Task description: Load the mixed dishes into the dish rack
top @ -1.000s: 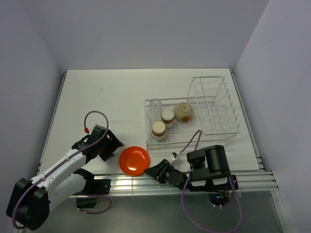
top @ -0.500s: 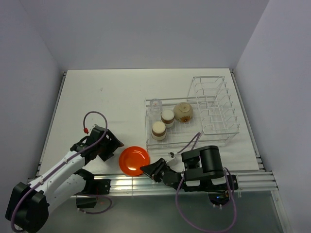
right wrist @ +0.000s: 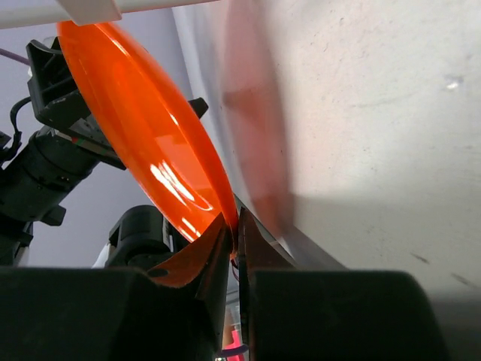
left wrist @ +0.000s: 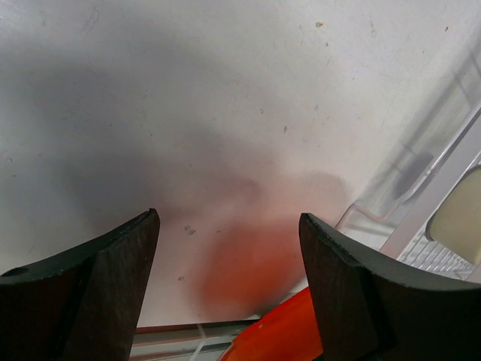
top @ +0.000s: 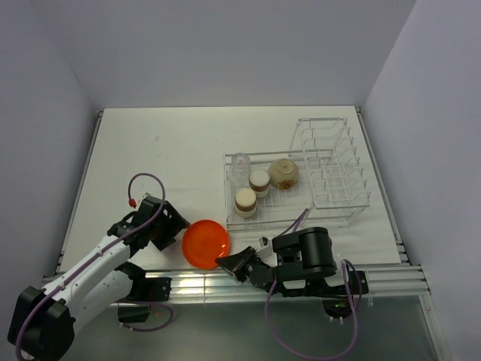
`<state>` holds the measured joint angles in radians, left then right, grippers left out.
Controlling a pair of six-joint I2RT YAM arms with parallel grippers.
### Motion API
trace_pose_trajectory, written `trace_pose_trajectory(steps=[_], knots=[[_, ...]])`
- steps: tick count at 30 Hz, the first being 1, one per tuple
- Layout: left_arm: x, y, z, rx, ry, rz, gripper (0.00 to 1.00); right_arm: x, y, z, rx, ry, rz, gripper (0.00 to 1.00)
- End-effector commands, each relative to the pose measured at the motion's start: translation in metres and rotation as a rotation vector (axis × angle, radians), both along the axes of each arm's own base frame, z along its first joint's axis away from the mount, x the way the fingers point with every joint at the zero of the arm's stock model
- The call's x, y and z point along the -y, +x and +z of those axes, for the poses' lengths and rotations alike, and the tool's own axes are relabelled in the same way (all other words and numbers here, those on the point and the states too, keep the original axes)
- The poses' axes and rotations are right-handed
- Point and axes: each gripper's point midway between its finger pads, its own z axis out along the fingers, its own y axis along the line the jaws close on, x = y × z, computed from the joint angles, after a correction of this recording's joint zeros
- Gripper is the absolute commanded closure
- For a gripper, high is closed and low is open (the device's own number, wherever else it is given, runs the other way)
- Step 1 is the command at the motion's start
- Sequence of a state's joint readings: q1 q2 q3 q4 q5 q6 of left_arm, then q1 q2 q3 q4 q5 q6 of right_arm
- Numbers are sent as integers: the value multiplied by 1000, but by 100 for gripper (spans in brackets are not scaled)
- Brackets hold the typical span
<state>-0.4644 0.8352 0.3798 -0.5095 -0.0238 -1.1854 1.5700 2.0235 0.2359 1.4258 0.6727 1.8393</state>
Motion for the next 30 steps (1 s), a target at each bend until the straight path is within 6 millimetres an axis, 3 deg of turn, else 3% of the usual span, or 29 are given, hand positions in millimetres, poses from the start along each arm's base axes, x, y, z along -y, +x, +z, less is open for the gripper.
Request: trace_pose_trajectory(steps=[1,10,16,23,30], knots=[[0,-2,-2,0,12,-23,18,-9,-1,7,-48,93,6,100],[-4,0,1,8,34,-15,18,-22,-27,9,-73,82,104,100],[-6,-1,5,15,27,3,18,-17,-51,11,-73,44,164,100],[-5,9,37,87,4,21,18,-13,-78,11,-64,4,224,100],[-4,11,47,101,4,16,18,-16,-95,28,25,-24,269,100]])
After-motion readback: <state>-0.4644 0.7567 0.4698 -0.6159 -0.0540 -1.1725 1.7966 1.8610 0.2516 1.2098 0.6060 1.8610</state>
